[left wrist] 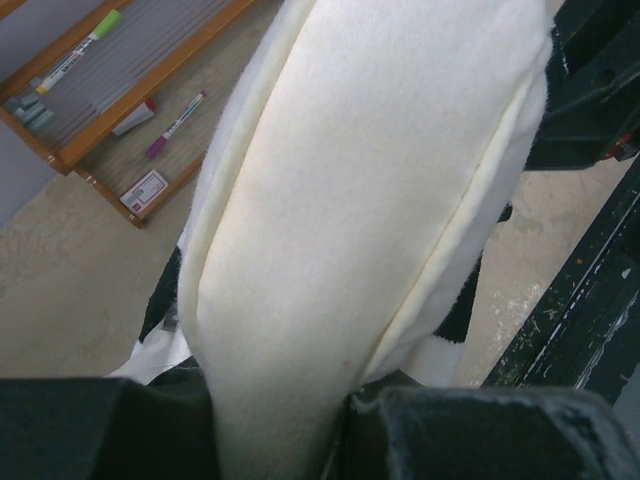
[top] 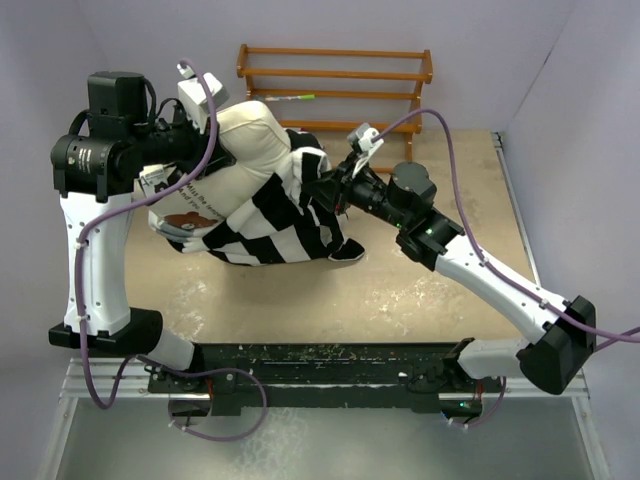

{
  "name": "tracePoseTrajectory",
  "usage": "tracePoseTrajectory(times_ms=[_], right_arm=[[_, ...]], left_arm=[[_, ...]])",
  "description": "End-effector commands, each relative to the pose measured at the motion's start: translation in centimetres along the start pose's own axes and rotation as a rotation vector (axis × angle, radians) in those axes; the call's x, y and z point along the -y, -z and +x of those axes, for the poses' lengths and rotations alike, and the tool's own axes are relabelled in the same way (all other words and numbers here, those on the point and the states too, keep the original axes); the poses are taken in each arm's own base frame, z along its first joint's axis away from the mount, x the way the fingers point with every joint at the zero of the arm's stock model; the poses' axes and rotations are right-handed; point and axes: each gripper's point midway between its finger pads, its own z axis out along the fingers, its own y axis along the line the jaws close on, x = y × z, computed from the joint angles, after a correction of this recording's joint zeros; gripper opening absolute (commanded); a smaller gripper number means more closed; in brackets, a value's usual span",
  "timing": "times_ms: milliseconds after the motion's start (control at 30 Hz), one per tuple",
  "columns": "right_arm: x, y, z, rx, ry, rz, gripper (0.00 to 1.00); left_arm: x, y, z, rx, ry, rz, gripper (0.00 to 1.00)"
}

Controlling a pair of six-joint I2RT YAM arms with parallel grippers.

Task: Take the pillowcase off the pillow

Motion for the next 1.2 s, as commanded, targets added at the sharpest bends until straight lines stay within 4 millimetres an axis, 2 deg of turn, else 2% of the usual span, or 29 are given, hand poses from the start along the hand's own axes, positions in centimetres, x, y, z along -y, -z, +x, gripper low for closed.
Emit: tracePoseTrajectory(times_ms=[0, 100, 200, 333, 433, 533, 600, 700, 733, 800, 867, 900, 933, 967, 1067, 1100, 1167], right_arm=[[-0.8, 0.6, -5.8, 0.180, -0.017, 0.012, 0.00], [1.1, 1.1, -4.2, 0.176, -0.075, 0.075, 0.00], [4.3, 2.0, -1.0, 0.130, -0.124, 0.192, 0.00], [9.5, 4.0, 6.0, 0.028, -0.218, 0.379, 0.00], [12.1, 5.3, 11.6, -0.078, -0.284, 0.495, 0.00], [13.5, 6.4, 16.5, -0.194, -0.323, 0.576, 0.00], [15.0, 7.4, 18.9, -0.269, -0.312, 0.668, 0.00], [15.5, 8.8, 20.2, -0.336, -0.303, 0.732, 0.00], [15.6, 9.2, 19.9, -0.332, -0.298, 0.752, 0.00], [15.6, 10.1, 17.8, -0.302, -0.287, 0.790, 0.00], [14.9, 10.5, 13.8, -0.249, -0.240, 0.781, 0.00], [14.1, 10.4, 11.3, -0.216, -0.202, 0.748, 0.05], [13.0, 10.6, 9.1, -0.214, -0.152, 0.699, 0.22], [11.3, 10.3, 5.8, -0.176, -0.125, 0.627, 0.40], [5.9, 10.9, -1.3, -0.121, 0.006, 0.394, 0.89], [4.2, 11.3, -3.1, -0.101, 0.030, 0.332, 0.98], [0.7, 12.0, -6.4, -0.057, 0.070, 0.193, 1.00]], left_arm=[[0.8, 2.4, -4.1, 0.158, -0.107, -0.022, 0.00], [0.9, 2.8, -4.8, 0.183, -0.125, -0.031, 0.00], [1.1, 3.9, -6.7, 0.243, -0.148, -0.053, 0.00], [1.0, 6.3, -10.4, 0.368, -0.197, -0.127, 0.00], [0.9, 8.7, -13.0, 0.459, -0.238, -0.208, 0.00], [0.2, 11.1, -15.0, 0.537, -0.263, -0.313, 0.00], [-0.3, 12.7, -16.0, 0.589, -0.278, -0.394, 0.00], [-0.8, 14.8, -17.0, 0.653, -0.321, -0.489, 0.00], [-0.8, 15.0, -17.0, 0.654, -0.338, -0.497, 0.00], [-0.4, 14.5, -16.7, 0.633, -0.359, -0.469, 0.00], [-0.2, 12.9, -15.8, 0.582, -0.362, -0.408, 0.00], [0.1, 12.1, -15.0, 0.551, -0.367, -0.369, 0.00], [0.2, 11.0, -14.1, 0.512, -0.372, -0.329, 0.00], [0.5, 10.1, -13.1, 0.471, -0.372, -0.286, 0.00], [0.9, 7.7, -10.2, 0.368, -0.360, -0.190, 0.00], [1.0, 7.2, -9.6, 0.345, -0.358, -0.168, 0.00], [1.0, 6.5, -8.8, 0.321, -0.350, -0.149, 0.00]])
